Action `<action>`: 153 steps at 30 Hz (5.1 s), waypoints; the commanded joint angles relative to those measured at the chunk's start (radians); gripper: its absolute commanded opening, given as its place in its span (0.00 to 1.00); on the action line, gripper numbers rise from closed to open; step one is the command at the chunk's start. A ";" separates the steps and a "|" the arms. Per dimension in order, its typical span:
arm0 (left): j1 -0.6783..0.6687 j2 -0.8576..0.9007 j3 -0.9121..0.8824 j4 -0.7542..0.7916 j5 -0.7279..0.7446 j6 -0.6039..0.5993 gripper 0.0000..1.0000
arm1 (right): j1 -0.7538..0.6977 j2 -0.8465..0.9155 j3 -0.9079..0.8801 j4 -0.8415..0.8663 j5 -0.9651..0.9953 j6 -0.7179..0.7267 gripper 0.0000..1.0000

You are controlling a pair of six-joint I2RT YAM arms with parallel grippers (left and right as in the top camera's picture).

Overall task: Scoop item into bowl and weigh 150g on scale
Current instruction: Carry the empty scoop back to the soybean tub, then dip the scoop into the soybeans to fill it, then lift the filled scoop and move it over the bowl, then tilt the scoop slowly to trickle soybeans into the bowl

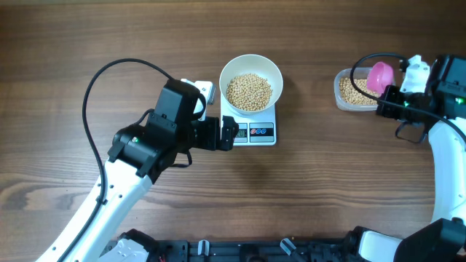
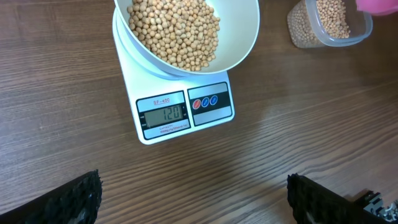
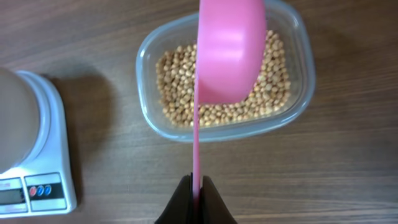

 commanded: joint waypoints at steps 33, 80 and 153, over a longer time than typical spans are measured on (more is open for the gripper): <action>-0.005 0.003 0.017 0.002 0.005 0.005 1.00 | 0.170 0.213 -0.005 0.028 0.028 -0.021 0.04; -0.005 0.003 0.017 0.002 0.005 0.005 1.00 | -0.259 0.204 -0.069 -0.074 -1.102 -0.024 0.04; -0.005 0.003 0.017 0.002 0.005 0.005 1.00 | 0.636 0.061 -0.067 0.375 -0.123 0.006 0.04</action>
